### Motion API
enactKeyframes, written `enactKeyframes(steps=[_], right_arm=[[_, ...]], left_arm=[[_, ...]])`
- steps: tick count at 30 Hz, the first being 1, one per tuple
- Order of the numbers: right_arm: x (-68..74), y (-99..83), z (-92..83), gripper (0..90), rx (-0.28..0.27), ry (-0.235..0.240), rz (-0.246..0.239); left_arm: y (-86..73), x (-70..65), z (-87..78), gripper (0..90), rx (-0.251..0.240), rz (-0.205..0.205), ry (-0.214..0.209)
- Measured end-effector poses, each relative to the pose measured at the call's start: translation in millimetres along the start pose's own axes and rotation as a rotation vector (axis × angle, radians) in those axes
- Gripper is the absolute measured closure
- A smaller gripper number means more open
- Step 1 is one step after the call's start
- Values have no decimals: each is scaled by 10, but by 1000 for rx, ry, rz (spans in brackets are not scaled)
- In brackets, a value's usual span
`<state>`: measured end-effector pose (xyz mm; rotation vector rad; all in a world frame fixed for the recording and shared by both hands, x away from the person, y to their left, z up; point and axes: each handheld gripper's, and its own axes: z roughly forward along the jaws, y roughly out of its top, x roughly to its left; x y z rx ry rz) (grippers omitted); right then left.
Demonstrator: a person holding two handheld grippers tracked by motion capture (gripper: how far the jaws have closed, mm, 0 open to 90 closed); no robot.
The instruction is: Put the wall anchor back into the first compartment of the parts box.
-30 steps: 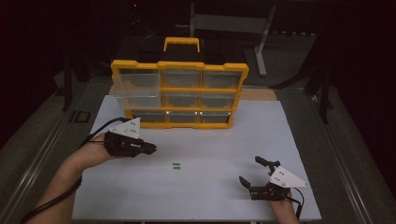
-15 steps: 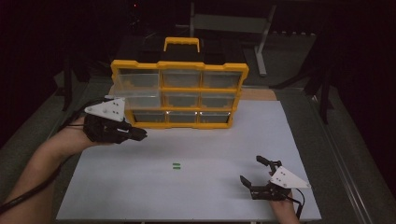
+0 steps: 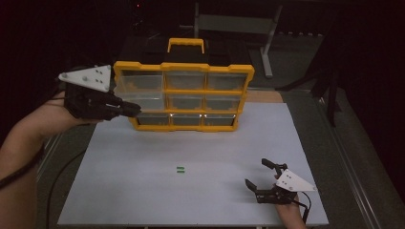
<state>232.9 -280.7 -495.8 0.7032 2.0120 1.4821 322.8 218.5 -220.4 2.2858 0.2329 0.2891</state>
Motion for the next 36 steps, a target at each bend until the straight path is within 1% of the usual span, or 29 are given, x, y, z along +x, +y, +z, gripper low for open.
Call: enactKeyframes(steps=[1,2,3,4,6,7,8,9,10,11,12,13,14,16,17,18,22,24,27,29,32,34,36], right_arm=[[-2,-1,3,94,0,0,0],[-3,-4,6,94,6,1,-1],[-2,-4,8,94,8,1,-2],[-1,-4,9,94,8,4,-3],[-2,-3,9,94,7,3,-6],[-3,-4,8,94,7,3,-5],[-3,-4,4,94,9,5,2],[-4,-4,3,94,8,5,1],[-6,-3,2,94,6,5,-1],[-6,-3,2,94,6,5,-1],[-7,-4,0,94,10,8,3],[-8,-4,0,94,11,9,4],[-9,-6,1,94,12,10,7],[-10,-8,4,94,12,13,5],[-10,-8,4,94,12,13,5],[-12,-9,6,94,12,15,6],[-13,-10,5,94,10,18,13],[-14,-12,4,94,10,20,14],[-15,-14,5,94,13,22,14],[-15,-17,9,94,15,23,15],[-16,-20,15,94,18,26,15],[-15,-20,15,94,19,26,14],[-15,-18,11,94,18,27,13]], left_arm=[[21,42,-42,836,-9,-8,24],[31,67,-66,836,-17,-15,31],[45,99,-101,836,-38,-16,51],[52,120,-121,836,-47,-18,62],[62,184,-167,836,-70,-28,97],[65,234,-194,836,-89,-45,111],[65,258,-206,836,-99,-49,120],[60,300,-221,836,-115,-52,140],[52,330,-227,836,-122,-62,151],[52,330,-227,836,-122,-62,151],[18,401,-230,836,-143,-90,170],[-1,432,-219,835,-142,-101,190],[-14,452,-212,836,-147,-111,188],[-35,487,-185,836,-150,-123,205],[-43,509,-170,835,-157,-138,197],[-44,515,-155,836,-158,-136,199],[-57,556,-65,835,-142,-147,202],[-73,576,-9,835,-134,-156,194],[-95,598,66,835,-90,-167,196],[-106,611,90,835,-67,-171,211],[-109,624,108,834,-67,-189,222],[-93,624,124,834,-54,-188,240],[-79,627,138,834,-37,-196,246]])
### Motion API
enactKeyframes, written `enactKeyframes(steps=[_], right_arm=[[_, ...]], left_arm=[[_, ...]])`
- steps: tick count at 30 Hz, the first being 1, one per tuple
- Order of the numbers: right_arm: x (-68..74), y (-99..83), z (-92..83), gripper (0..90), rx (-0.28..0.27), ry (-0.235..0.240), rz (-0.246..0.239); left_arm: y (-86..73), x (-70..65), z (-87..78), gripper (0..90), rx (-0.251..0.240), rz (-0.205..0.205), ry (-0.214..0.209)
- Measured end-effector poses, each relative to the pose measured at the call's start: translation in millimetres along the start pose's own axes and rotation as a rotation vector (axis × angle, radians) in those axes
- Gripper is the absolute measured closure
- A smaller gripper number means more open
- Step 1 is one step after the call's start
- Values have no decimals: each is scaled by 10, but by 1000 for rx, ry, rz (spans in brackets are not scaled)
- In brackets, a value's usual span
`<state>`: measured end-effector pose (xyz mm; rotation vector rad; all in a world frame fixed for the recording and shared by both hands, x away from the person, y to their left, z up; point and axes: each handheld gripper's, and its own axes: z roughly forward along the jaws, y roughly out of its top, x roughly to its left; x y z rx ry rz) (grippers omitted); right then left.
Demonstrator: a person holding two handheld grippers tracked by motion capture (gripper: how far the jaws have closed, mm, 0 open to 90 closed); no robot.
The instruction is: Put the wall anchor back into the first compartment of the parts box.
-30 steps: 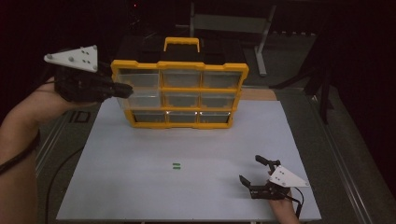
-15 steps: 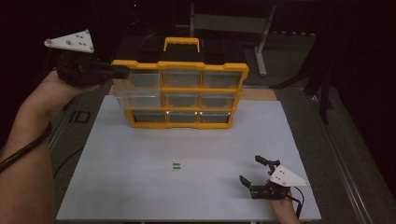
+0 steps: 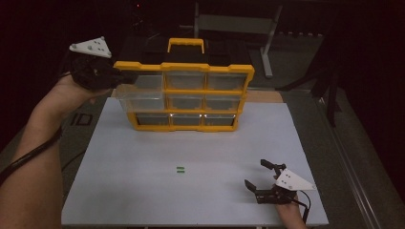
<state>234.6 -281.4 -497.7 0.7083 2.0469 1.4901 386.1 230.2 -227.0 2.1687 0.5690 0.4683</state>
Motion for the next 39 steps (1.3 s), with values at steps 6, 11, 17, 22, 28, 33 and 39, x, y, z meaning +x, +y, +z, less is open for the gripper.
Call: enactKeyframes(steps=[6,11,17,22,28,33,39], right_arm=[[-6,0,-7,94,-5,4,7],[-2,2,-6,94,-6,4,6],[3,8,-4,94,-6,1,-3],[4,8,-4,94,-7,1,1],[5,9,-3,94,-6,6,4],[7,9,-2,94,-4,8,3],[6,9,-2,94,-5,10,3]], left_arm=[[47,-28,7,725,31,-54,15],[112,-109,25,374,62,-73,16],[169,-221,54,22,78,-68,-25],[215,-333,59,0,52,-35,-67],[260,-499,132,0,40,-6,-127],[277,-658,204,0,22,29,-172],[297,-830,288,0,5,61,-229]])
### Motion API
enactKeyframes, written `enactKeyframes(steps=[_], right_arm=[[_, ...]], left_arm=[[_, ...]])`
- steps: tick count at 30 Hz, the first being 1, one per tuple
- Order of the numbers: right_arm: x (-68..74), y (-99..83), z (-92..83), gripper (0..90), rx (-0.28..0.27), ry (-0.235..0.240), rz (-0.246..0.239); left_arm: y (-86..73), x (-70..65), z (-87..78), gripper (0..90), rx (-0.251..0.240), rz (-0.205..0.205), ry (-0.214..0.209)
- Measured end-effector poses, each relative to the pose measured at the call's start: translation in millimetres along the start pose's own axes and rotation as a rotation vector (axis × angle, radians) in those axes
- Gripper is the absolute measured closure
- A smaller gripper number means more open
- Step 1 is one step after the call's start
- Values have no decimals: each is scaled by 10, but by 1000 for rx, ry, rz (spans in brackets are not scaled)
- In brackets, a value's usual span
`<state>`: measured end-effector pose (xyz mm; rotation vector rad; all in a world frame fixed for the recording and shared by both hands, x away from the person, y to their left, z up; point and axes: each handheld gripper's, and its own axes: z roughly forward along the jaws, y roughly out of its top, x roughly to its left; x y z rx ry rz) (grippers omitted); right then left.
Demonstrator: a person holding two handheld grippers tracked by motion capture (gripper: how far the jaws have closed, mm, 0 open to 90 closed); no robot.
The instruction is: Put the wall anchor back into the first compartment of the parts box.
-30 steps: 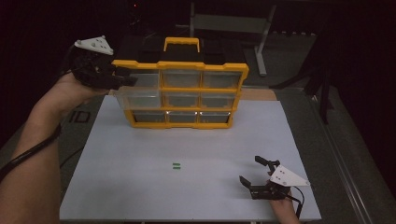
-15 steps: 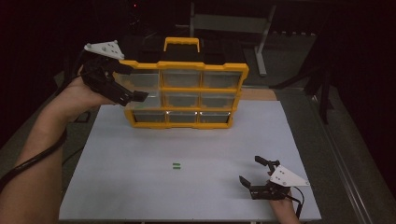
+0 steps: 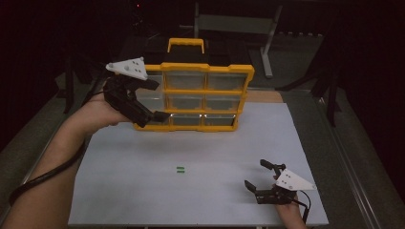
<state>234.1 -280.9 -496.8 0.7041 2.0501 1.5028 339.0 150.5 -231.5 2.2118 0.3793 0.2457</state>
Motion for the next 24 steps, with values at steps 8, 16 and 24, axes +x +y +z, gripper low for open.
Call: enactKeyframes(steps=[8,16,24], right_arm=[[-5,-1,-2,94,-4,1,0],[-2,1,-7,94,-3,-2,-1],[12,9,-4,94,-5,2,-9]], left_arm=[[-59,-139,202,0,1,27,-59],[-213,-277,426,0,1,51,-103],[-446,-334,665,0,23,40,-145]])
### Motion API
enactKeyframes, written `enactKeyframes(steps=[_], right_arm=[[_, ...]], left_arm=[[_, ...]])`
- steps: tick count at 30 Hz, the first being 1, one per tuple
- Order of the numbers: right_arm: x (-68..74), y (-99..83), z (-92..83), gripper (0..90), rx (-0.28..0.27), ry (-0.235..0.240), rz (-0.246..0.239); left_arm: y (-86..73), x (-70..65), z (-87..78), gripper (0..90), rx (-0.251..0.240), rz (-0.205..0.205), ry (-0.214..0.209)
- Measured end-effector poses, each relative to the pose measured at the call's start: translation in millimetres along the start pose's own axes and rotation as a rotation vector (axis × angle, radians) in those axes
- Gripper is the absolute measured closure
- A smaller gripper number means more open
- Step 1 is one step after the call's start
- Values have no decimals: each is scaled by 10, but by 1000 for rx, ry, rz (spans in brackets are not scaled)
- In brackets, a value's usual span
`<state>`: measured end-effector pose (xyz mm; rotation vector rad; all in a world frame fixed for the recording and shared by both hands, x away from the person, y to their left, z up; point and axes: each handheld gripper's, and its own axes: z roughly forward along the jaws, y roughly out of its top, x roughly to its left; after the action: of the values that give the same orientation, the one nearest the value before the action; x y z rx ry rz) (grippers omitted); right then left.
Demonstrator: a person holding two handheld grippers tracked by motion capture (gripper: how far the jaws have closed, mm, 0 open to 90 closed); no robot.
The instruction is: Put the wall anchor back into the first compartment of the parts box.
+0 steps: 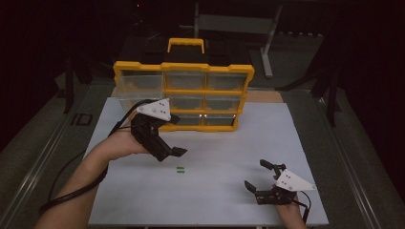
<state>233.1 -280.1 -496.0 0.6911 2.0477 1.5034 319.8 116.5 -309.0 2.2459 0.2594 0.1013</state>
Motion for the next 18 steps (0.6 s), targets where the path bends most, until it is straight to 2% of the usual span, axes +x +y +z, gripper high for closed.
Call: enactKeyframes(steps=[3,8,9,13,14,18], right_arm=[[-1,-1,2,94,-3,-1,-1],[1,1,-2,94,-2,1,-8],[0,1,-3,94,-1,3,-8],[-2,-4,2,94,4,5,-6],[-1,-4,3,94,4,6,-6],[1,-1,0,94,4,8,-7]], left_arm=[[-88,-27,81,0,-7,15,-11],[-228,-41,227,0,-6,10,-27],[-291,-40,299,0,11,12,-28],[-394,-19,406,0,18,4,-46],[-419,-13,432,6,23,4,-35],[-529,5,548,8,37,-1,-42]])
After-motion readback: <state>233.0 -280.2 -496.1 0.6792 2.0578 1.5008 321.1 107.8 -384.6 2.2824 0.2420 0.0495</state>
